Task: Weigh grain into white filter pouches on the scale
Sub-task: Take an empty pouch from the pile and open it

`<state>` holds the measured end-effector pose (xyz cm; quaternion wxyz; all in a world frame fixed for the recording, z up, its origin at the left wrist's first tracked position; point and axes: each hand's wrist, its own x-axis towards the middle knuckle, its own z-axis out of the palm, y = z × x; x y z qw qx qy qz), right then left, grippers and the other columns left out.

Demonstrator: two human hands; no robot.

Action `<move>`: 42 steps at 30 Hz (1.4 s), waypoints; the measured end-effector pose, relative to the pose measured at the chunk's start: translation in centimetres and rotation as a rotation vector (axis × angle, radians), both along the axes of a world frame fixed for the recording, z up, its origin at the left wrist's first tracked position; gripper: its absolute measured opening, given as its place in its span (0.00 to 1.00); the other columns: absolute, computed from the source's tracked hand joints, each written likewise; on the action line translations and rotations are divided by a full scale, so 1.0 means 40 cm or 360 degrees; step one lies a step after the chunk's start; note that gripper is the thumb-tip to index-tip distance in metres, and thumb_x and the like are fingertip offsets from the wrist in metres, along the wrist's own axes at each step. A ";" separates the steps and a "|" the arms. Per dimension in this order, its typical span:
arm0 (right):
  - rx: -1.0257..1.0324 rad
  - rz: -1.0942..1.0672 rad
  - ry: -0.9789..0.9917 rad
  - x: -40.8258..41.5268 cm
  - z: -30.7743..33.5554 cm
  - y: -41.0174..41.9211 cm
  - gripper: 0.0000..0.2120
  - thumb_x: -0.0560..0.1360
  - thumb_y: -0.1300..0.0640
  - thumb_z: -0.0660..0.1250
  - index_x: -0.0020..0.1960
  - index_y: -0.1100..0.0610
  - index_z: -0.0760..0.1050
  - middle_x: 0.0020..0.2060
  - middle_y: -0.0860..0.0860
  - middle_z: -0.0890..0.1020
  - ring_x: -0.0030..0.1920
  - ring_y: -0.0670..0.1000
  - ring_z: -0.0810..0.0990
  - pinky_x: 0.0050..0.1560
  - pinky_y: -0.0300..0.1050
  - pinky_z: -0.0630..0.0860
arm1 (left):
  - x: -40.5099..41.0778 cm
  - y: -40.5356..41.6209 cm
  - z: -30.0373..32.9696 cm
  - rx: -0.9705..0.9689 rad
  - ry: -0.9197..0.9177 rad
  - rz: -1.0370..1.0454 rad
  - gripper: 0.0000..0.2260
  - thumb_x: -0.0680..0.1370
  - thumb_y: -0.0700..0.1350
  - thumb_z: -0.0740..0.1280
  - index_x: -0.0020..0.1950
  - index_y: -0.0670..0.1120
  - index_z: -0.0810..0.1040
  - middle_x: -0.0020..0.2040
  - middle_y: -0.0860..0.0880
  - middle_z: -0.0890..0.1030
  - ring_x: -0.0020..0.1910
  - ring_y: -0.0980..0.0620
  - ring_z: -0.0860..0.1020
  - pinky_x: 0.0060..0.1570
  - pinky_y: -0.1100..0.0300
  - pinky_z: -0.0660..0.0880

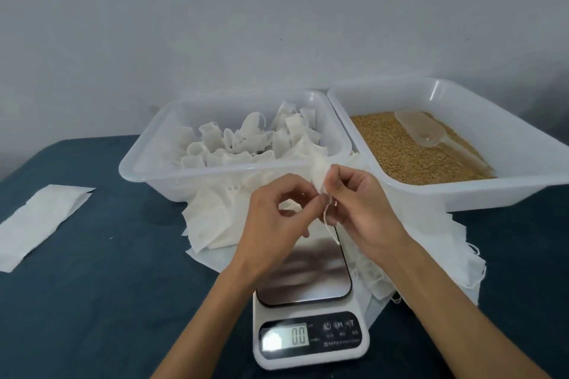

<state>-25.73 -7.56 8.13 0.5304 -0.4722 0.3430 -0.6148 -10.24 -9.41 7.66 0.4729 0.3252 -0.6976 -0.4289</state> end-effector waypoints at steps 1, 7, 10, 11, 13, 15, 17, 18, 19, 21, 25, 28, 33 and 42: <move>-0.0016 0.0006 0.0011 0.000 -0.001 0.000 0.17 0.71 0.45 0.72 0.35 0.58 0.76 0.29 0.52 0.75 0.27 0.49 0.71 0.26 0.39 0.69 | 0.001 0.002 -0.001 0.0011 0.0038 -0.0001 0.06 0.79 0.42 0.75 0.42 0.46 0.82 0.39 0.48 0.83 0.39 0.49 0.82 0.31 0.55 0.78; -0.0019 -0.0037 0.0104 0.005 0.004 0.006 0.16 0.70 0.45 0.73 0.37 0.59 0.79 0.31 0.61 0.71 0.30 0.54 0.67 0.28 0.41 0.67 | 0.007 -0.001 0.000 -0.0072 0.0132 0.0062 0.04 0.79 0.40 0.72 0.45 0.46 0.83 0.39 0.50 0.82 0.37 0.52 0.78 0.30 0.58 0.76; -0.0057 -0.0237 0.0200 0.002 0.010 0.010 0.22 0.73 0.48 0.72 0.41 0.69 0.74 0.33 0.66 0.71 0.32 0.57 0.69 0.27 0.42 0.71 | 0.013 -0.002 0.000 0.0002 0.0199 0.0152 0.05 0.77 0.40 0.70 0.41 0.46 0.81 0.36 0.51 0.79 0.34 0.52 0.76 0.28 0.59 0.74; -0.0060 -0.0286 0.0221 0.003 0.013 0.012 0.21 0.73 0.49 0.71 0.41 0.69 0.74 0.33 0.63 0.73 0.32 0.56 0.71 0.27 0.42 0.72 | 0.015 -0.003 0.000 0.0024 0.0220 0.0162 0.05 0.77 0.42 0.71 0.41 0.45 0.81 0.36 0.51 0.79 0.34 0.52 0.75 0.28 0.58 0.73; -0.0022 -0.0282 0.0238 0.003 0.014 0.013 0.18 0.72 0.51 0.72 0.40 0.67 0.76 0.31 0.56 0.75 0.31 0.51 0.73 0.28 0.42 0.73 | 0.017 -0.002 -0.004 0.0028 0.0212 0.0113 0.07 0.76 0.47 0.74 0.41 0.47 0.81 0.37 0.51 0.80 0.35 0.52 0.76 0.29 0.59 0.75; 0.0045 -0.0134 0.0219 0.004 0.012 0.013 0.12 0.73 0.53 0.72 0.37 0.61 0.79 0.31 0.52 0.77 0.33 0.49 0.74 0.34 0.43 0.74 | 0.016 0.002 -0.005 0.0005 0.0170 0.0047 0.08 0.74 0.51 0.76 0.43 0.47 0.83 0.39 0.50 0.83 0.36 0.53 0.78 0.29 0.59 0.76; 0.0098 0.0081 0.0100 0.002 0.008 0.013 0.13 0.74 0.54 0.70 0.38 0.64 0.79 0.34 0.55 0.79 0.40 0.55 0.76 0.47 0.49 0.75 | 0.012 0.004 -0.004 0.0005 0.0168 0.0008 0.08 0.75 0.50 0.77 0.44 0.46 0.85 0.39 0.49 0.83 0.36 0.54 0.78 0.29 0.59 0.76; 0.0111 0.0152 0.0021 -0.001 0.009 0.014 0.17 0.75 0.54 0.69 0.41 0.69 0.77 0.37 0.59 0.79 0.43 0.58 0.76 0.51 0.52 0.75 | 0.012 0.004 -0.003 0.0010 0.0182 -0.0012 0.06 0.76 0.48 0.77 0.43 0.46 0.85 0.38 0.49 0.83 0.35 0.54 0.78 0.29 0.59 0.77; 0.0116 0.0172 -0.0032 -0.004 0.014 0.016 0.21 0.75 0.52 0.69 0.43 0.73 0.76 0.39 0.61 0.78 0.44 0.59 0.77 0.52 0.52 0.75 | 0.012 0.004 -0.002 0.0009 0.0189 -0.0027 0.05 0.77 0.46 0.76 0.42 0.47 0.85 0.37 0.49 0.83 0.34 0.54 0.78 0.29 0.59 0.77; 0.0076 0.0023 0.0006 -0.007 0.015 0.013 0.21 0.73 0.50 0.70 0.44 0.71 0.76 0.37 0.60 0.77 0.39 0.56 0.76 0.48 0.50 0.75 | 0.016 0.001 -0.001 0.0010 0.0194 -0.0002 0.06 0.78 0.45 0.74 0.40 0.48 0.84 0.35 0.51 0.81 0.32 0.54 0.77 0.28 0.59 0.75; -0.0185 -0.0588 0.0541 0.001 -0.008 0.006 0.13 0.76 0.55 0.73 0.42 0.62 0.73 0.30 0.55 0.78 0.30 0.53 0.77 0.36 0.44 0.75 | 0.017 -0.002 -0.009 0.0097 0.0269 0.0204 0.10 0.78 0.46 0.71 0.38 0.44 0.78 0.32 0.49 0.77 0.27 0.55 0.73 0.26 0.61 0.70; -0.0433 -0.0757 0.0813 0.020 -0.019 0.012 0.10 0.77 0.62 0.72 0.45 0.54 0.72 0.34 0.49 0.80 0.30 0.50 0.81 0.33 0.39 0.77 | 0.008 0.001 -0.015 0.0165 0.0292 0.0216 0.10 0.77 0.46 0.71 0.38 0.44 0.78 0.31 0.47 0.77 0.27 0.50 0.72 0.25 0.59 0.70; -0.0891 -0.0781 0.1603 0.011 -0.035 0.017 0.14 0.76 0.74 0.67 0.53 0.57 0.81 0.47 0.48 0.74 0.39 0.45 0.78 0.43 0.36 0.76 | 0.009 -0.004 -0.020 0.0279 0.0409 0.0167 0.10 0.78 0.45 0.70 0.39 0.41 0.79 0.32 0.41 0.77 0.28 0.47 0.73 0.24 0.57 0.70; -0.0266 -0.0568 0.0745 0.019 0.001 0.023 0.09 0.77 0.50 0.73 0.50 0.56 0.85 0.48 0.51 0.83 0.51 0.52 0.84 0.49 0.52 0.83 | 0.000 0.007 -0.030 -0.0280 -0.0004 0.0148 0.07 0.81 0.46 0.68 0.54 0.56 0.83 0.53 0.53 0.81 0.51 0.47 0.81 0.44 0.59 0.77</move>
